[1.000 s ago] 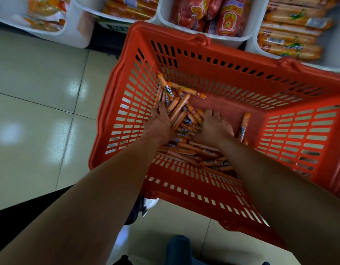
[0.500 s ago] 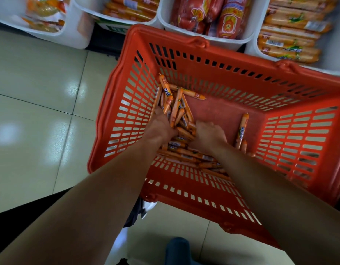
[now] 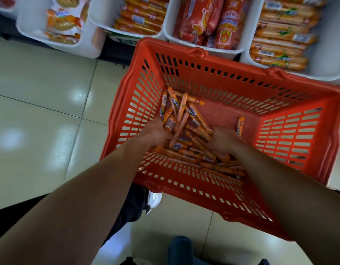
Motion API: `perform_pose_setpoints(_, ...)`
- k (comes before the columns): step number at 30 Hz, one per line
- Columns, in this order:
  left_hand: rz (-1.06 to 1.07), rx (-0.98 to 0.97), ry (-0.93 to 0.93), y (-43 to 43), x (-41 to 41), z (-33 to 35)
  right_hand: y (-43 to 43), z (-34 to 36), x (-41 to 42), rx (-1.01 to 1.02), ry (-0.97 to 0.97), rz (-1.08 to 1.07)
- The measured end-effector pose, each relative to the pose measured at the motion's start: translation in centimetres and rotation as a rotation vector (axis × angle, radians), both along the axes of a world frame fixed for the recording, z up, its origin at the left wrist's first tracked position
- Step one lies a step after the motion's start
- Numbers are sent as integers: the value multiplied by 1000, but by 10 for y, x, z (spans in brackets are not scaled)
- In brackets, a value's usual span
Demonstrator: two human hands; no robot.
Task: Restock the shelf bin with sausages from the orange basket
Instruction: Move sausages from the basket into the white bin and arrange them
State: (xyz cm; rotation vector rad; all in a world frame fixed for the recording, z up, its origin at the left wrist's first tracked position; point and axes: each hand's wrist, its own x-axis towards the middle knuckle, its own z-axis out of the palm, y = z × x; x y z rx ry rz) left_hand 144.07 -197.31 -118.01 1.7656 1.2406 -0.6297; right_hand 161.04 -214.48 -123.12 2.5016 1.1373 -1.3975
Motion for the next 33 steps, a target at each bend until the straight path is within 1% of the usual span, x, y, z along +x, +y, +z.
perform_pose_setpoints(3,-37,-22,-16,4,-3,24,-11,6,5,-45,45,-45)
perform_pose_setpoints(6,-102,18,-21,8,-4,51,-14,34,7,-85,75,-52)
perform_pose_setpoints(9,-172,52,-3,9,-2,84,-10,65,14,-31,54,-35)
perform_pose_setpoints(12,-273,119,-5,10,3,120,-3,111,22,18,40,45)
perform_pose_setpoints(15,-375,175,-19,7,9,163,-3,166,29,49,-26,178)
perform_pose_setpoints(17,-438,220,-25,5,13,190,-7,199,33,72,-42,218)
perform_pose_setpoints(23,-560,278,-85,-4,26,266,-26,283,58,200,-103,188)
perform_pose_setpoints(26,-569,311,-150,-6,35,290,-33,320,74,245,-194,219)
perform_pose_setpoints(29,-552,328,-204,-4,50,300,-38,346,96,278,-237,192)
perform_pose_setpoints(33,-503,351,-253,1,82,290,-37,349,140,291,-274,132)
